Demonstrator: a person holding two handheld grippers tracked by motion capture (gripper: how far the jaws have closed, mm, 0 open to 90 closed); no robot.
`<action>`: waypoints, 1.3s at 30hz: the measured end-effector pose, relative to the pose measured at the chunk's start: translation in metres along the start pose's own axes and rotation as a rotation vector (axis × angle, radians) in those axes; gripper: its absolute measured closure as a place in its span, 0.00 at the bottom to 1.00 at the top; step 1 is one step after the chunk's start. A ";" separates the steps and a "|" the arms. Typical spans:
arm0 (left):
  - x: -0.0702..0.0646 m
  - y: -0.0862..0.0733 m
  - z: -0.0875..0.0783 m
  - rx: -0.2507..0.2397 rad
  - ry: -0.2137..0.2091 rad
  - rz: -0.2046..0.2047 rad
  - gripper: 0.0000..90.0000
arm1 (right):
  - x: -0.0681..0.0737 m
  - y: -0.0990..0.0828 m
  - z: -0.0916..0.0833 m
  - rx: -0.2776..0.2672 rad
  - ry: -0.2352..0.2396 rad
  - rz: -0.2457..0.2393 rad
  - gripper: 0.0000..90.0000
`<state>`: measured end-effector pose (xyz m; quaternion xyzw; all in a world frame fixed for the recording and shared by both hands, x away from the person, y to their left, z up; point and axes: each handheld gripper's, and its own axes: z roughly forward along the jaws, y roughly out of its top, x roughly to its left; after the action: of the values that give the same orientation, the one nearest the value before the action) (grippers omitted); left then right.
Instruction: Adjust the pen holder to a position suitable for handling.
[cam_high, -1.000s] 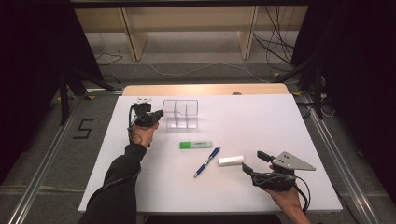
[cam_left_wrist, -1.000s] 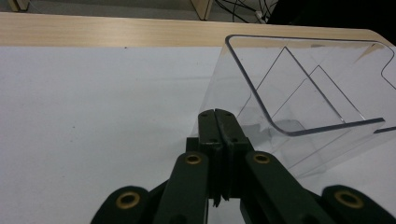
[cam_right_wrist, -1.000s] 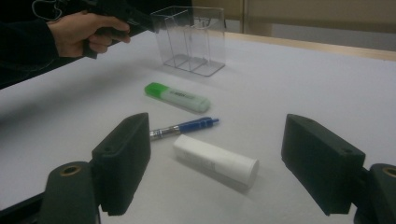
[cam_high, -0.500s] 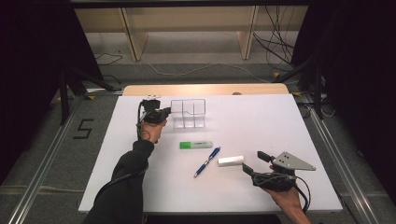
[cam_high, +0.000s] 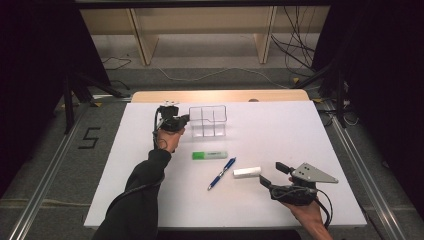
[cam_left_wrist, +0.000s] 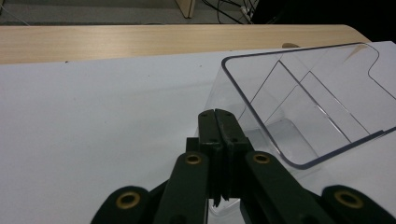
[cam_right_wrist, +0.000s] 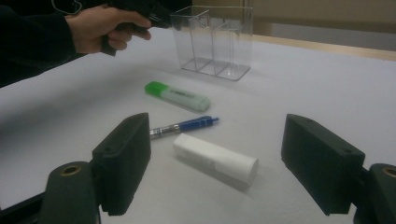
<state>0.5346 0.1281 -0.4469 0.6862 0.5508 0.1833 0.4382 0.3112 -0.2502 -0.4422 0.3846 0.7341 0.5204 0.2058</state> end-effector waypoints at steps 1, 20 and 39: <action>0.000 0.001 0.000 -0.001 0.000 -0.006 0.99 | 0.000 0.000 0.000 0.000 0.000 0.003 0.28; -0.012 0.004 0.012 0.011 0.005 -0.004 0.99 | 0.000 0.000 0.000 0.003 0.002 0.001 0.28; -0.020 0.007 0.023 0.020 0.028 -0.004 0.99 | -0.001 -0.001 -0.001 0.000 0.005 0.002 0.28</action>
<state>0.5485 0.1003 -0.4494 0.6868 0.5602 0.1866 0.4239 0.3112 -0.2516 -0.4426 0.3840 0.7343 0.5214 0.2035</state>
